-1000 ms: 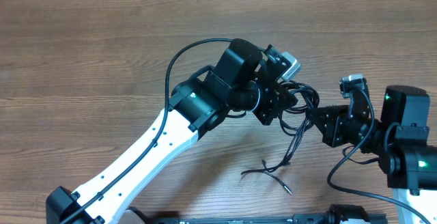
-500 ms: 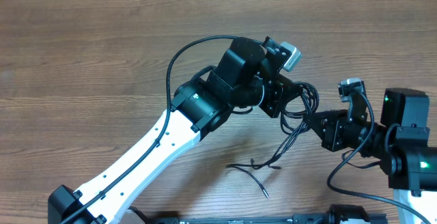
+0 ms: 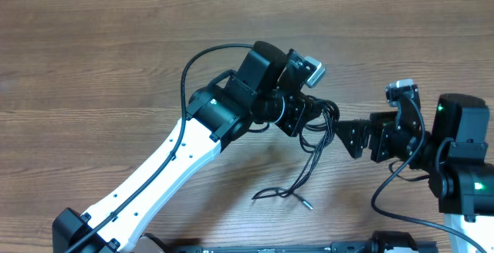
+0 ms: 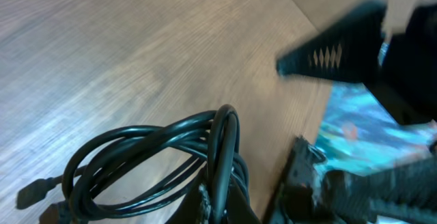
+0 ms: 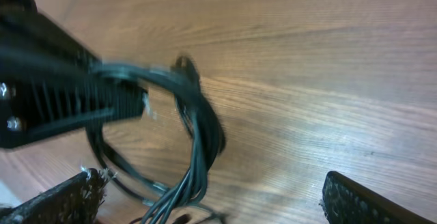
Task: Untangle cables
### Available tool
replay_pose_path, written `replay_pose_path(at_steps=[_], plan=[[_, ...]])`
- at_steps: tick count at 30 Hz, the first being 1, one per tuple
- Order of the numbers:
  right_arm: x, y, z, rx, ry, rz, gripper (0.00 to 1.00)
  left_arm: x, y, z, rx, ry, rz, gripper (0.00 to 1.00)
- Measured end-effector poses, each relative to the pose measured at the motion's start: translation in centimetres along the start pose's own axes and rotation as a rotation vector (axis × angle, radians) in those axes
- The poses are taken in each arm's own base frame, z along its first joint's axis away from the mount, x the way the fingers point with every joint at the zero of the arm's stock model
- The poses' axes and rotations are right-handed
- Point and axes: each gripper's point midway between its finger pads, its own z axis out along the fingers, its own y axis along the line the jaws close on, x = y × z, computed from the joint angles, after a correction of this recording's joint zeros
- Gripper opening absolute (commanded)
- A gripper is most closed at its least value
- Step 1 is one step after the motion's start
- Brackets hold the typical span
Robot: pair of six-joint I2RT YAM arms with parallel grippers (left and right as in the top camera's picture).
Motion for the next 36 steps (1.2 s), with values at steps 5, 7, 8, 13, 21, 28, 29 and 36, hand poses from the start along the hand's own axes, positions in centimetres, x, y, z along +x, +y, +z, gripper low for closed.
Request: replay_pose_path(at_steps=[5, 7, 8, 13, 21, 28, 29, 36], plan=[[-1.2, -0.6, 0.0, 0.035, -0.045, -0.057, 0.96, 0.6, -1.6, -0.1, 0.095, 0.031, -0.005, 0.04], [-1.2, -0.8, 0.0, 0.046, -0.044, -0.092, 0.95, 0.7, -2.0, -0.1, 0.12, 0.038, -0.026, 0.04], [-1.2, -0.8, 0.0, 0.048, -0.044, -0.11, 0.95, 0.7, -2.2, -0.1, 0.127, 0.04, -0.041, 0.04], [-1.3, -0.9, -0.1, 0.058, -0.046, -0.209, 0.95, 0.4, -2.7, -0.2, 0.153, 0.038, -0.144, 0.04], [-1.5, -0.9, -0.1, 0.061, -0.049, -0.257, 0.94, -1.1, -3.7, -0.4, 0.207, 0.011, -0.355, 0.04], [-2.6, -0.4, -0.1, 0.042, -0.093, -0.396, 0.79, -1.0, -5.3, -0.8, 0.296, 0.049, -0.391, 0.04], [-3.0, -0.3, -0.2, 0.046, -0.109, -0.433, 0.74, -0.9, -5.5, -0.8, 0.307, 0.055, -0.39, 0.04], [-4.4, 1.2, -0.4, -0.012, -0.18, -0.576, 0.23, -0.9, -6.2, -1.1, 0.346, 0.069, -0.401, 0.04]])
